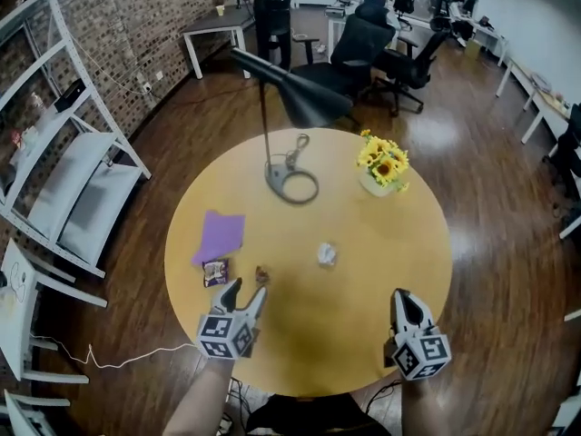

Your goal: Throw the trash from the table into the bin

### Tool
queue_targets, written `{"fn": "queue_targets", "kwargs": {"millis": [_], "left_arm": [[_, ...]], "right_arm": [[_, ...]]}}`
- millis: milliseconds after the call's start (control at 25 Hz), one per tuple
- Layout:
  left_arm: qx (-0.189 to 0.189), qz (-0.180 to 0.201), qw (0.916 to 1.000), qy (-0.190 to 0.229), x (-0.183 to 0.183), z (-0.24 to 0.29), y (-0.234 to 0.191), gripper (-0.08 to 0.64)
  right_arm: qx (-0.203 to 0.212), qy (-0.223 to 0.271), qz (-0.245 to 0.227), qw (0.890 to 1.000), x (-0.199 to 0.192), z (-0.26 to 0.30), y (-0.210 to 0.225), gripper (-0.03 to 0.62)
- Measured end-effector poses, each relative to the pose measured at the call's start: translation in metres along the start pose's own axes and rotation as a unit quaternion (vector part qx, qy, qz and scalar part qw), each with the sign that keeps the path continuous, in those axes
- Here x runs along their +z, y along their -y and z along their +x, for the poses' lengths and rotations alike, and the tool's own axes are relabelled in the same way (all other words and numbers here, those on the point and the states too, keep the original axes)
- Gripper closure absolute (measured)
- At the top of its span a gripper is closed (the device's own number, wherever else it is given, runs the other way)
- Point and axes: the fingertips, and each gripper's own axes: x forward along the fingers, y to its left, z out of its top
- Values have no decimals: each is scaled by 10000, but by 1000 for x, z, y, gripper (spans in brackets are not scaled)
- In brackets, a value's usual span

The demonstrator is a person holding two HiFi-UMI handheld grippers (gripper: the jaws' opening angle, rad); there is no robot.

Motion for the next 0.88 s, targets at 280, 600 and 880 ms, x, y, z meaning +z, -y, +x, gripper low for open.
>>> {"fn": "queue_targets", "kwargs": {"millis": [280, 600, 880], "left_arm": [[268, -705, 9935, -858, -54, 45, -34, 290], [485, -211, 9838, -1713, -104, 86, -50, 289], [884, 123, 9810, -1725, -111, 89, -57, 362]], "right_arm": [[-104, -628, 201, 9978, -49, -2, -5, 588], [-200, -936, 299, 9950, -82, -3, 5, 588], [-339, -1033, 399, 9933, -91, -13, 16, 588]]}}
